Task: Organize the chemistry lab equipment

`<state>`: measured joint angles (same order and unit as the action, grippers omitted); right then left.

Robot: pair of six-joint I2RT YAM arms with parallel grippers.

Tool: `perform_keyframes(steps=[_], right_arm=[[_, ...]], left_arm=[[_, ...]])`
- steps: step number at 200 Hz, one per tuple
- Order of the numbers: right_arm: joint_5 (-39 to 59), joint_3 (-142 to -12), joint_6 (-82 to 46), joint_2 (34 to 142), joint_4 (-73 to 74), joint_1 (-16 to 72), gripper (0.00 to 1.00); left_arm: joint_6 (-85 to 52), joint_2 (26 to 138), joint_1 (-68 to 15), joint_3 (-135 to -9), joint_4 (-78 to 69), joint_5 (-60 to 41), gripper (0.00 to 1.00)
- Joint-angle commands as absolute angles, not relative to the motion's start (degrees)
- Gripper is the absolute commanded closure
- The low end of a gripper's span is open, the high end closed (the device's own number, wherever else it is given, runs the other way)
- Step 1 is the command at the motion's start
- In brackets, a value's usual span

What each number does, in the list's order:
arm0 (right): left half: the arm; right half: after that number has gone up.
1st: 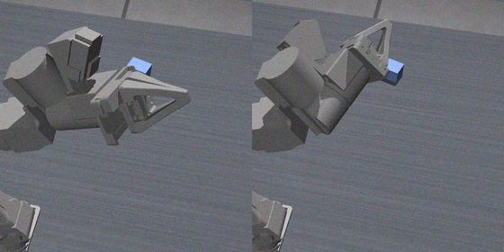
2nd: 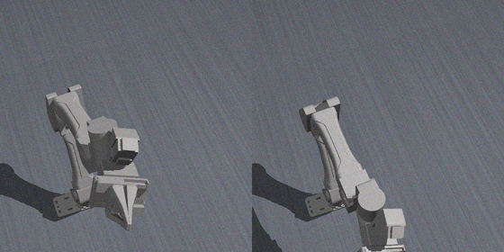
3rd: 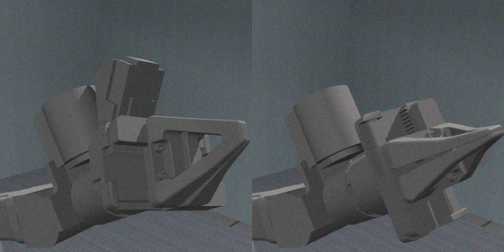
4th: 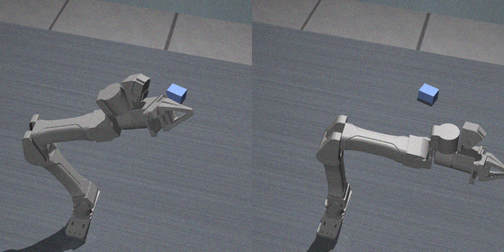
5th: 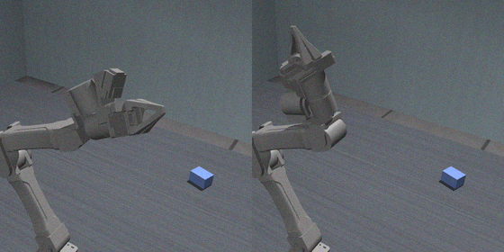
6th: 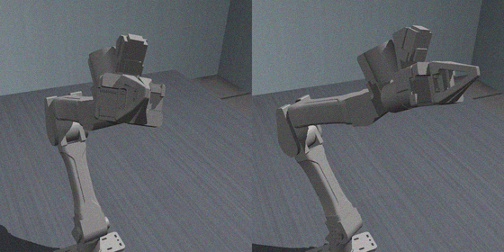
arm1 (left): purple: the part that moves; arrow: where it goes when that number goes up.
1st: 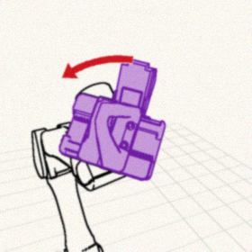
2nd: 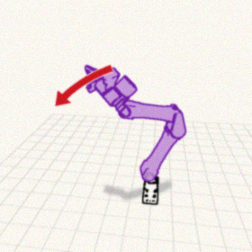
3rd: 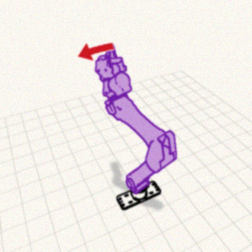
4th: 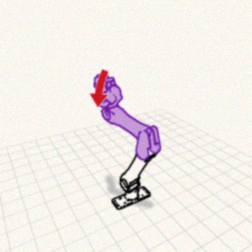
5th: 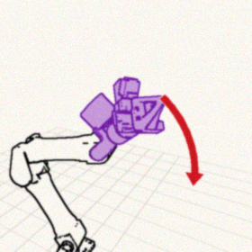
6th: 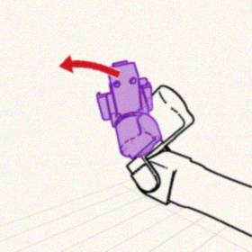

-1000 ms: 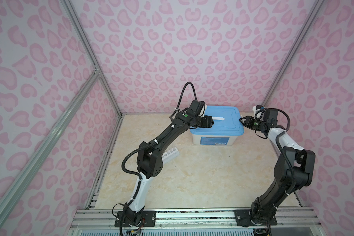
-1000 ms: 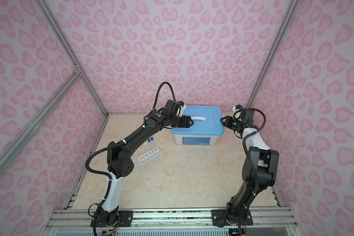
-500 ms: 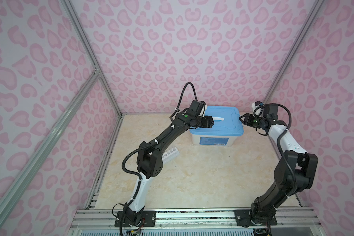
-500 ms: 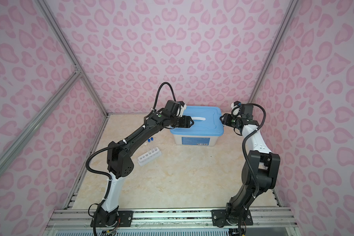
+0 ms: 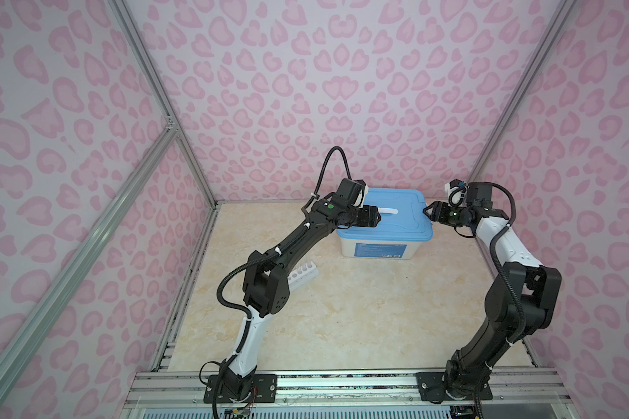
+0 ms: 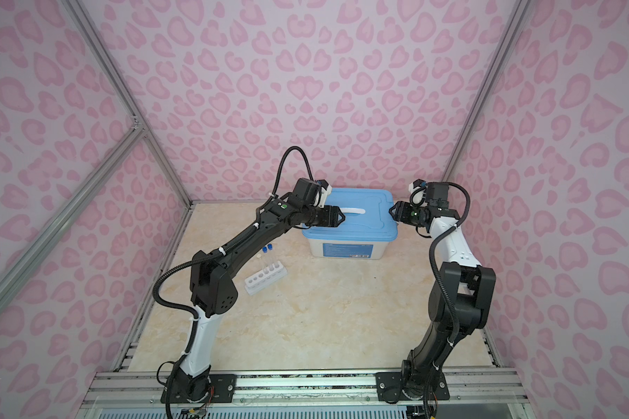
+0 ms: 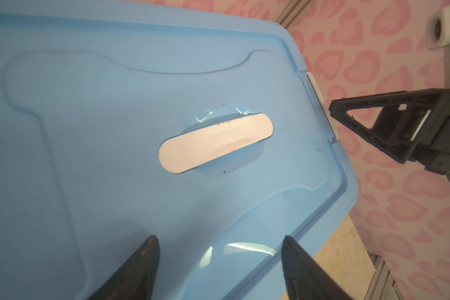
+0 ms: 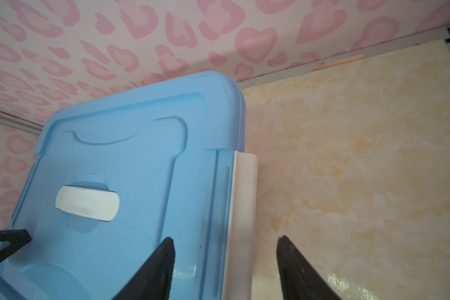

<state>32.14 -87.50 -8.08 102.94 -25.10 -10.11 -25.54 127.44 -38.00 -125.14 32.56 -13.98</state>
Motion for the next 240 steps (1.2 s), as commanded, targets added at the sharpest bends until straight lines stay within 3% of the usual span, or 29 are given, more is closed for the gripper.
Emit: perform_keyframes(steps=[1, 45, 89, 240], right_arm=[[31.87, -87.46, -7.31, 103.71, -25.31, -9.80, 0.37], [31.50, -87.32, -7.11, 104.76, -25.23, -9.49, 0.47], [31.63, -87.10, -7.35, 105.03, -24.79, -9.41, 0.47], [23.10, -88.68, -4.40, 105.20, -29.48, -6.77, 0.63]], left_arm=[[-25.66, 126.85, -38.06, -124.73, 33.50, -14.15, 0.24], [-25.77, 126.85, -38.05, -124.45, 33.36, -14.33, 0.24], [-25.93, 126.72, -37.98, -124.28, 32.93, -14.32, 0.24], [-26.02, 126.74, -38.05, -123.93, 32.48, -14.85, 0.24]])
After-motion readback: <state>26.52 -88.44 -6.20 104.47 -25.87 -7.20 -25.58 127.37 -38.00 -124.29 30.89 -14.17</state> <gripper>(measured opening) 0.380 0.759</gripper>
